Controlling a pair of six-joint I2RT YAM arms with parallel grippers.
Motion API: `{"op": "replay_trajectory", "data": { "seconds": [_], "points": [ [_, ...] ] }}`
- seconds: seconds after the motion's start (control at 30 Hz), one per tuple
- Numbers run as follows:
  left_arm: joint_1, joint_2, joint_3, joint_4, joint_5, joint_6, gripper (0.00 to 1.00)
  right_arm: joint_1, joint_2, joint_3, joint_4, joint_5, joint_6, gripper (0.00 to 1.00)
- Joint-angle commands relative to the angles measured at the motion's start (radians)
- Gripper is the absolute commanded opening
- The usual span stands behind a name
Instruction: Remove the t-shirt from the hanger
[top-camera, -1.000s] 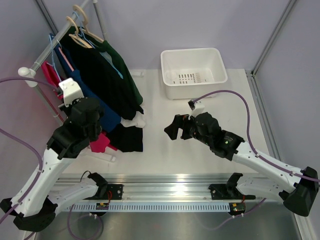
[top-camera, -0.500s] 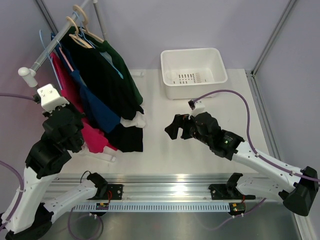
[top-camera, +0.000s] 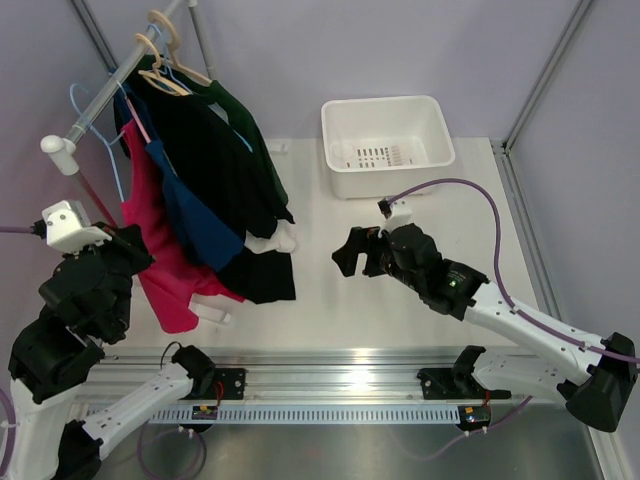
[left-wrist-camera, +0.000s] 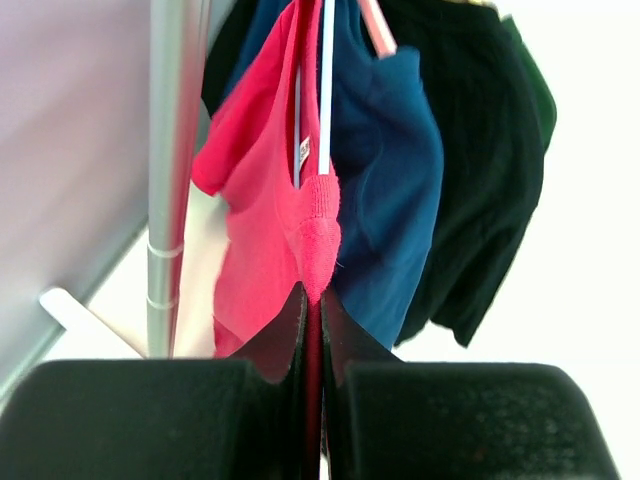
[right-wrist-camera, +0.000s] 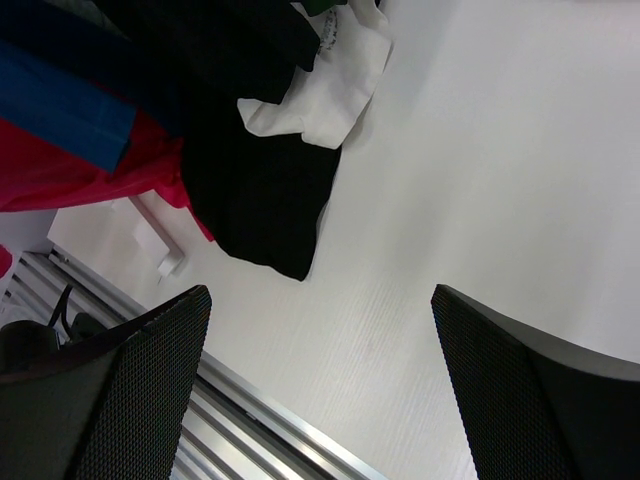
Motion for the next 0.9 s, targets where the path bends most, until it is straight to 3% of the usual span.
{"op": "replay_trajectory", "data": {
  "seconds": [0.0,0.17,0.37,0.57,0.87],
  "points": [
    [-0.001,-0.054,-0.010,-0.035,0.086,-0.086,0.00,0.002,0.000,0.052,-0.021,0.043,-0.032,0.99],
    [-0.001,-0.134,-0.078,-0.040,0.178,-0.119,0.00,0.002,0.013,0.060,-0.033,0.080,-0.043,0.99],
    [0.000,-0.185,-0.112,-0.118,0.178,-0.126,0.00,0.002,0.045,0.074,-0.047,0.102,-0.050,1.00],
    [-0.001,-0.189,-0.142,-0.094,0.356,-0.053,0.00,0.002,0.067,0.086,-0.049,0.089,-0.082,1.00],
    [0.000,-0.154,-0.035,-0.048,0.283,0.094,0.00,0.002,0.062,0.088,-0.050,0.077,-0.093,1.00]
  ]
}}
